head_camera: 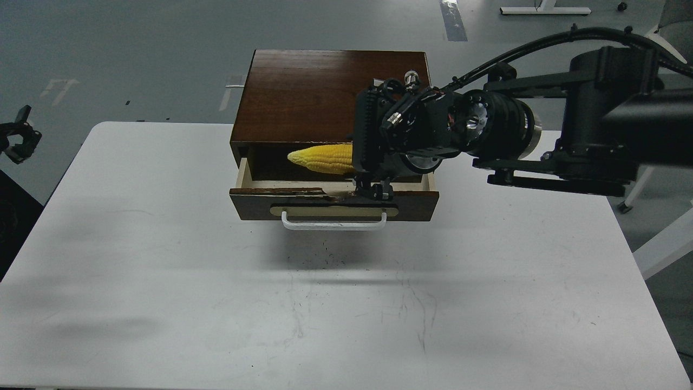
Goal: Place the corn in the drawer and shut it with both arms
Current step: 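Lower the corn into the drawer and open the right gripper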
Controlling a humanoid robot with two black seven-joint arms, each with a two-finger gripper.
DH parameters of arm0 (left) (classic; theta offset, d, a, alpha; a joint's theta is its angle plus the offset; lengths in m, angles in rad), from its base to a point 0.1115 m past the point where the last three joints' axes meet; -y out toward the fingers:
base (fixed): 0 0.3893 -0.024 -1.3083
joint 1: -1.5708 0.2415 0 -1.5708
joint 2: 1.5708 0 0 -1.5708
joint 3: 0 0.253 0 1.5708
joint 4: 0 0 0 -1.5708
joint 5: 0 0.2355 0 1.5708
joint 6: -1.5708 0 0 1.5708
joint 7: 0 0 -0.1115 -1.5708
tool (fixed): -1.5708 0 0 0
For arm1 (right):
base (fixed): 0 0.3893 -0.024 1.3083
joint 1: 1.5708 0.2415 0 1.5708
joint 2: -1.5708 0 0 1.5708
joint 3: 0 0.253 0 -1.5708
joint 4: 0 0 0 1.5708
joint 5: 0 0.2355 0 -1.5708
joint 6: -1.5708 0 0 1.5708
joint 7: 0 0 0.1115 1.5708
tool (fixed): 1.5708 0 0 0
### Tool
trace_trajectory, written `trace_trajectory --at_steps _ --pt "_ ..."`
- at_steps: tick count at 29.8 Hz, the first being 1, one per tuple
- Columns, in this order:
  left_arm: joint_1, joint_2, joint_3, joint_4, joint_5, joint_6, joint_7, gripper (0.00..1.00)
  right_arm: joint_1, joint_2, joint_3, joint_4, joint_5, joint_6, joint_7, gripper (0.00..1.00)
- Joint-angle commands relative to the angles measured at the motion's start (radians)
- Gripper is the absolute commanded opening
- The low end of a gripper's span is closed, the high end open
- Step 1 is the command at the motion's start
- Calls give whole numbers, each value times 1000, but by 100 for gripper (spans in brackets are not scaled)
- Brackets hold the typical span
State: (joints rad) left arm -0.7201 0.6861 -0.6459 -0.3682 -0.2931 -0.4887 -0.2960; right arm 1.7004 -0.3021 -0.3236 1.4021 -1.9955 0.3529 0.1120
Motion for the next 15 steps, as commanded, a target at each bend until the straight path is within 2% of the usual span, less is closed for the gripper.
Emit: trace_trajectory --at_steps 1,5,7,9,12,13,15 --pt "1 0 0 0 0 0 0 98 -7 3 3 -14 4 0 0 69" --pt "-1 0 0 0 0 0 1 98 -7 6 14 -54 21 -5 1 71" --pt "-9 0 -3 -9 -1 0 1 98 -4 8 43 -84 41 -9 24 73" --pt "-19 7 -12 -28 0 0 3 98 -7 9 98 -129 118 -5 55 79" --pt "-41 42 -17 -54 5 0 15 98 -5 9 135 -189 265 -3 57 88" --pt "-65 50 -9 -64 12 0 15 98 -2 9 143 -214 337 -3 55 93" --pt "-82 55 -1 -66 18 0 17 98 4 9 147 -262 444 -3 55 96"
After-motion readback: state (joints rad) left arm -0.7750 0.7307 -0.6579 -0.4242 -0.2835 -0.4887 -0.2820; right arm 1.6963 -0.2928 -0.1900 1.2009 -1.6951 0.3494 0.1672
